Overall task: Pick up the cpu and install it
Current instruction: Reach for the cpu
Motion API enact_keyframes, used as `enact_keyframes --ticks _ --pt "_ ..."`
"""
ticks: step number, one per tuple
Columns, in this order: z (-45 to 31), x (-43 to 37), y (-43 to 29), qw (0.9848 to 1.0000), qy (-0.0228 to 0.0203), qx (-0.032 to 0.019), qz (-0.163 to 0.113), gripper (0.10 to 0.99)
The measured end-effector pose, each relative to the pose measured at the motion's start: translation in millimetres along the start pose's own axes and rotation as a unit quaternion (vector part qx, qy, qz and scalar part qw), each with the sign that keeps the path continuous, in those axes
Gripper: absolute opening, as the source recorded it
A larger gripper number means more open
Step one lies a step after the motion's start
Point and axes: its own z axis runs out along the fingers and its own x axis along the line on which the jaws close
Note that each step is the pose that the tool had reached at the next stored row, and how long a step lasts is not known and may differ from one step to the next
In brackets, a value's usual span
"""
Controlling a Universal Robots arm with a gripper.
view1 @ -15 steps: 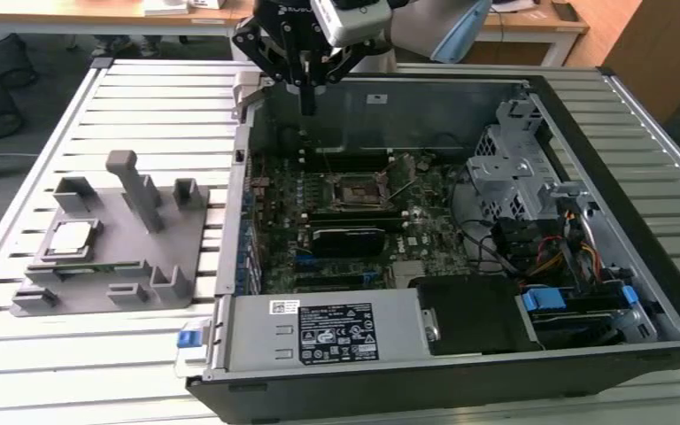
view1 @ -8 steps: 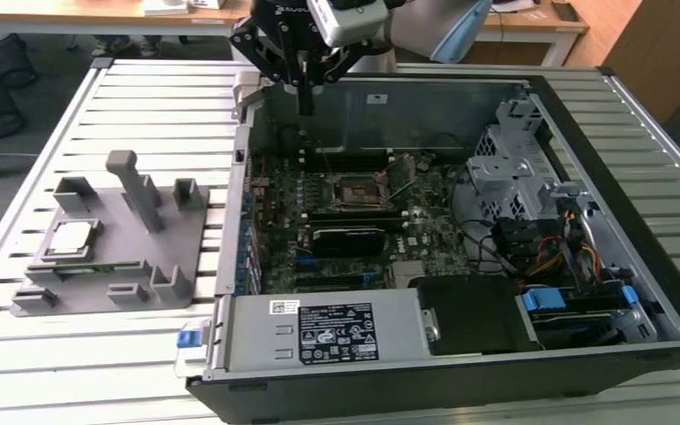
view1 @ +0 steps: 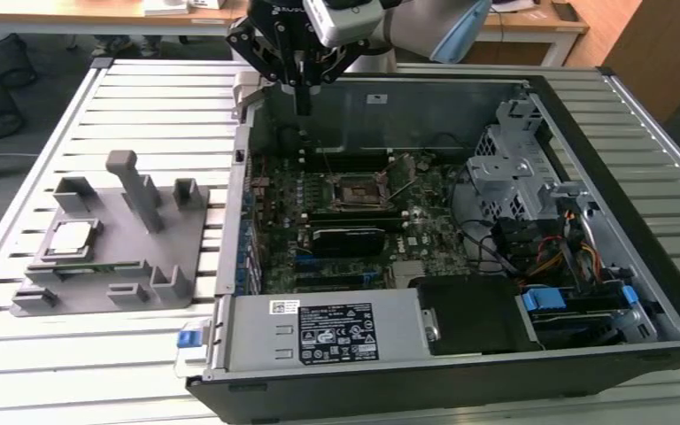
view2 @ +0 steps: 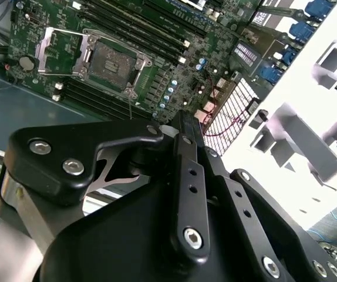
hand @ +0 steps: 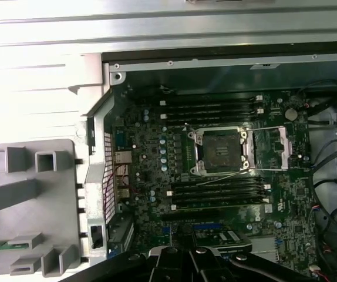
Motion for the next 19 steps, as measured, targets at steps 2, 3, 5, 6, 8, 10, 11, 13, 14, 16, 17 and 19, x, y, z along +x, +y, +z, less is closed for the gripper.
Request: enact_keyframes --ticks 2,3,5,6,8,10,11,13,14,16,17,19 --pt "0.0 0.5 0.0 1.0 0.0 0.0 0.0 0.106" --pt "0.0 0.8 -0.1 1.0 0.0 0.0 0.0 0.106" --pt "0.1 1.3 -0.1 1.0 0.0 0.0 0.0 0.106" --pt "0.1 1.5 -0.1 1.0 0.0 0.0 0.0 0.106" --pt "0.1 2.0 -0.2 1.0 0.0 0.0 0.0 0.106" --pt "0.1 2.5 -0.2 1.0 0.0 0.0 0.0 0.106" --pt "0.1 2.7 -0.2 1.0 0.0 0.0 0.0 0.106" --pt "0.2 3.1 -0.3 1.0 0.0 0.0 0.0 0.106" --pt "0.1 3.3 -0.3 1.0 0.0 0.0 0.0 0.106" --pt "0.1 3.7 -0.3 1.0 0.0 0.0 0.0 0.106" --pt "0.2 3.9 -0.3 1.0 0.0 0.0 0.0 0.106" --pt "0.2 4.4 -0.3 1.0 0.0 0.0 0.0 0.106"
